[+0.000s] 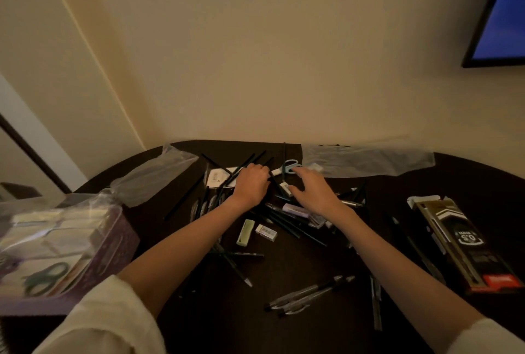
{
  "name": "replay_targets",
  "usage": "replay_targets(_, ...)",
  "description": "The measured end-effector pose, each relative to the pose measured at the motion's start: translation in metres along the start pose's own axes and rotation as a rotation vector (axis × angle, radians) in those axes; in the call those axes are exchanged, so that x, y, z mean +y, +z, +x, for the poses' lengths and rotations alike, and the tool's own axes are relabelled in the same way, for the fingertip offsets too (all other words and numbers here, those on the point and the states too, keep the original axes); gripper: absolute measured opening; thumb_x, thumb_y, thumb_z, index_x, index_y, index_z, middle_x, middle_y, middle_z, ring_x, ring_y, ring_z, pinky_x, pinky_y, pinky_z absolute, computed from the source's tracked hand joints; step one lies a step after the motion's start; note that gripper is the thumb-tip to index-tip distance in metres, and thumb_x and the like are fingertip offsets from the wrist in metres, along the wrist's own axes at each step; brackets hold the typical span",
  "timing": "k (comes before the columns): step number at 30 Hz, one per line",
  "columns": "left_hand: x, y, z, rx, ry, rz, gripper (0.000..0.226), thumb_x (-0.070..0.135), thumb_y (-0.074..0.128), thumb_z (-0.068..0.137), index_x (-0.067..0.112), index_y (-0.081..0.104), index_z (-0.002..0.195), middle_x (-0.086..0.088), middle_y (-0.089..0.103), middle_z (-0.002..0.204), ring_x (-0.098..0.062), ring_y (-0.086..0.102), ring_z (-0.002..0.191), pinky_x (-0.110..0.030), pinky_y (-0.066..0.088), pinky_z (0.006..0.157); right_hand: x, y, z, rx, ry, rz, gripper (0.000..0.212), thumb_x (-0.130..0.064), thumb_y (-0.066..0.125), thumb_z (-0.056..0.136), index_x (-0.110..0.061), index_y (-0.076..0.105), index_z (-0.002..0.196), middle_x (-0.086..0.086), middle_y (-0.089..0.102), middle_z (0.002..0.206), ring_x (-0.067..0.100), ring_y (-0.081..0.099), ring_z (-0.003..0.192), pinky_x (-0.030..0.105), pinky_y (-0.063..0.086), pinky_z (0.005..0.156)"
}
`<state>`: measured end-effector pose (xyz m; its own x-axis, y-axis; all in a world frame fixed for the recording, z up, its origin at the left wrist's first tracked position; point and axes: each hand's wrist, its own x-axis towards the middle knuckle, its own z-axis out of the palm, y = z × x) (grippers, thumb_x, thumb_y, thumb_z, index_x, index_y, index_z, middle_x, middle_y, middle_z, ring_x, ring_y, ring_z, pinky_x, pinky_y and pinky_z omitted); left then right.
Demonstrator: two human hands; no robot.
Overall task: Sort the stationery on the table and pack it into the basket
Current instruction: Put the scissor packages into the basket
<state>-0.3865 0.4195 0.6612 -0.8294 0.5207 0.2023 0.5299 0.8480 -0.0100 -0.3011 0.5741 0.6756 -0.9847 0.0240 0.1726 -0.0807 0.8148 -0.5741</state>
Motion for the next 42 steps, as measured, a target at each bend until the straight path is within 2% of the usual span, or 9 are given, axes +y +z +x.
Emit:
replay_targets(10,-0.008,-0.001,0.001,-0.111,-0.175,-0.111,0.014,0.011,0.052,0.096,0.001,0.061,0.097,-0.019,0.06,0.107,-0.035,0.05,0.11,-0.039,0.035,0.094,0.008,0.003,-0.003,-0.069,-0.019,-0.049,0.053,-0.023,0.056,0.096,-0.009,0.038,0.143,0.01,0.045,0.144,0.023,0.04,0.134,0.033,0.036,0.105)
replay_targets(17,-0.03,-0.027,-0.014,-0.187,-0.268,-0.225,0.014,0.016,0.058,0.092,0.005,0.068,0.09,-0.017,0.066,0.097,-0.034,0.06,0.096,-0.037,0.042,0.073,0.001,-0.006,0.001,-0.126,-0.061,-0.056,0.055,-0.022,0.057,0.095,-0.007,0.037,0.144,0.011,0.043,0.145,0.023,0.04,0.133,0.032,0.036,0.107)
replay_targets(24,-0.042,-0.049,-0.046,0.011,-0.261,-0.315,0.018,0.01,0.061,0.09,0.013,0.076,0.101,-0.007,0.072,0.083,-0.017,0.061,0.065,-0.03,0.048,0.055,-0.021,-0.004,0.01,-0.133,-0.145,-0.051,0.061,-0.012,0.058,0.094,-0.011,0.031,0.148,0.009,0.036,0.15,0.023,0.035,0.138,0.031,0.032,0.109)
replay_targets(27,-0.045,-0.049,-0.054,0.138,-0.237,-0.321,0.022,0.008,0.059,0.091,0.015,0.075,0.104,-0.004,0.071,0.081,-0.007,0.051,0.055,-0.017,0.037,0.05,-0.032,0.003,0.014,-0.138,-0.209,-0.065,0.056,-0.009,0.057,0.094,-0.013,0.037,0.146,0.008,0.043,0.146,0.025,0.041,0.134,0.037,0.036,0.109)
replay_targets(33,-0.045,-0.055,-0.059,0.244,-0.112,-0.358,0.019,0.014,0.061,0.091,0.017,0.075,0.104,0.0,0.074,0.09,-0.009,0.063,0.077,-0.021,0.045,0.067,-0.052,0.019,0.025,-0.059,-0.218,-0.343,0.02,-0.017,0.049,0.097,-0.015,0.064,0.111,0.007,0.068,0.097,0.027,0.064,0.09,0.041,0.05,0.077)
replay_targets(37,-0.068,-0.053,-0.054,0.287,-0.324,-0.406,0.033,0.007,0.062,0.09,0.01,0.063,0.122,-0.004,0.07,0.111,-0.017,0.065,0.1,-0.032,0.053,0.088,-0.05,0.014,0.03,0.056,-0.074,-0.277,0.02,-0.021,0.048,0.099,-0.01,0.062,0.108,0.01,0.066,0.092,0.028,0.063,0.081,0.041,0.052,0.069)
replay_targets(39,-0.084,-0.051,-0.052,0.264,-0.474,-0.448,0.03,0.004,0.059,0.09,0.005,0.062,0.12,-0.008,0.068,0.111,-0.02,0.064,0.101,-0.029,0.052,0.082,-0.046,0.012,0.032,0.114,-0.02,-0.189,0.019,-0.021,0.05,0.099,-0.008,0.062,0.106,0.01,0.065,0.09,0.028,0.063,0.078,0.038,0.051,0.062)
replay_targets(41,-0.099,-0.047,-0.047,0.21,-0.615,-0.457,0.011,0.007,0.057,0.093,0.007,0.068,0.093,-0.006,0.068,0.09,-0.018,0.063,0.086,-0.023,0.046,0.066,-0.04,0.011,0.033,0.147,-0.006,-0.131,0.019,-0.021,0.051,0.098,-0.008,0.063,0.105,0.007,0.062,0.084,0.024,0.06,0.071,0.033,0.044,0.056)
replay_targets(42,-0.104,-0.045,-0.045,0.185,-0.673,-0.468,0.02,0.011,0.058,0.094,0.012,0.063,0.075,-0.003,0.063,0.075,-0.015,0.059,0.072,-0.02,0.041,0.057,-0.038,0.011,0.033,0.153,-0.003,-0.11,0.018,-0.021,0.051,0.098,-0.008,0.063,0.105,0.005,0.06,0.082,0.021,0.057,0.069,0.031,0.041,0.055)
